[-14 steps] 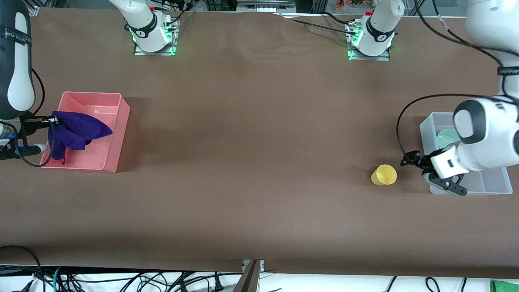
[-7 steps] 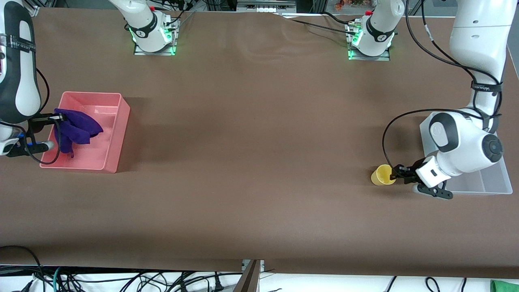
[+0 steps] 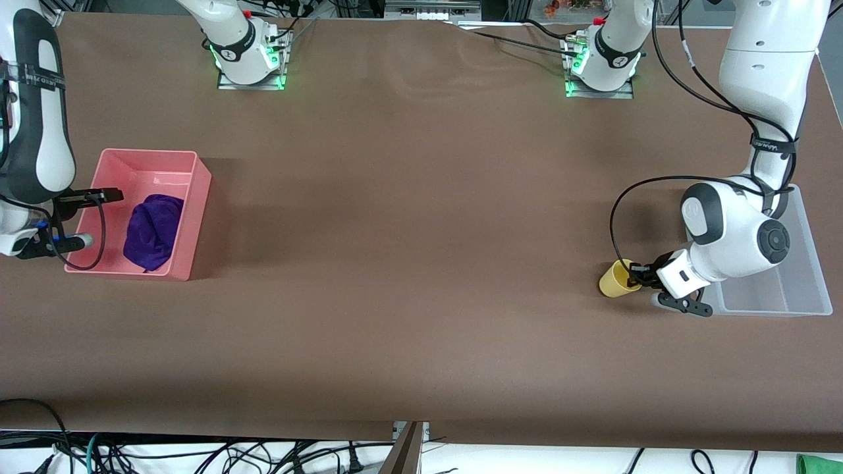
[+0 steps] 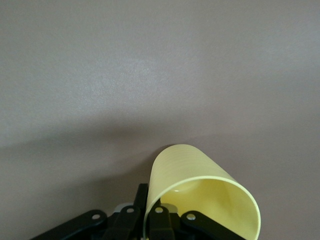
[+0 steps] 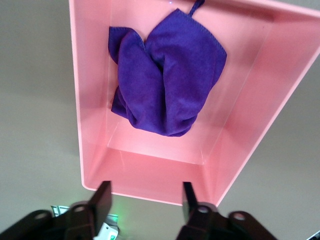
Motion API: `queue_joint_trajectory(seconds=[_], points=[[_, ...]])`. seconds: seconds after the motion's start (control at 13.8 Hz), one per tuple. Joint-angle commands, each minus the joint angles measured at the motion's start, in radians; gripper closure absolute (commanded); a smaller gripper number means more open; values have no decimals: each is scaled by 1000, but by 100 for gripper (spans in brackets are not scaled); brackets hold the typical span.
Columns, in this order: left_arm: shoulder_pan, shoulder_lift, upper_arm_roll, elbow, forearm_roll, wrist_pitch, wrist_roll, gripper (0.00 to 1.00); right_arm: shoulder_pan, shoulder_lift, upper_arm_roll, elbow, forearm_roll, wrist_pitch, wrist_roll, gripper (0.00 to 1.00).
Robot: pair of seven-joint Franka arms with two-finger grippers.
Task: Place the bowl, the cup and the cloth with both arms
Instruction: 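Carry the cup into the bowl while the right gripper releases the cloth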
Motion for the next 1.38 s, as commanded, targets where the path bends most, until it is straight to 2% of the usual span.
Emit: queue_joint_trajectory(seconds=[0.0,0.15,0.29,0.51,0.65,0.87,0.95,1.09,1.31], points=[[32,-104,4,40,102,-185,29,100,8,-38,29,51,23,-9,-1,0],[56,-145,4,112,318,-324,63,100,9,-71,91,104,35,-51,2,0],[98,-168,16,135,492,-348,246,100,8,-93,171,155,33,-104,19,0],[144,-167,77,125,521,-345,529,100,9,-148,243,167,38,-114,199,0],[177,-152,111,85,518,-311,679,100,9,-189,286,169,27,-115,209,0],[242,-142,111,-61,503,-172,785,100,6,-248,284,169,26,-80,218,0],[247,-144,111,-98,491,-128,799,95,6,-268,283,167,26,-45,218,0],[241,-147,111,-83,485,-113,841,0,4,-271,282,171,26,-17,217,0],[228,-176,102,-41,476,-130,833,0,5,-266,282,189,26,-69,214,0]])
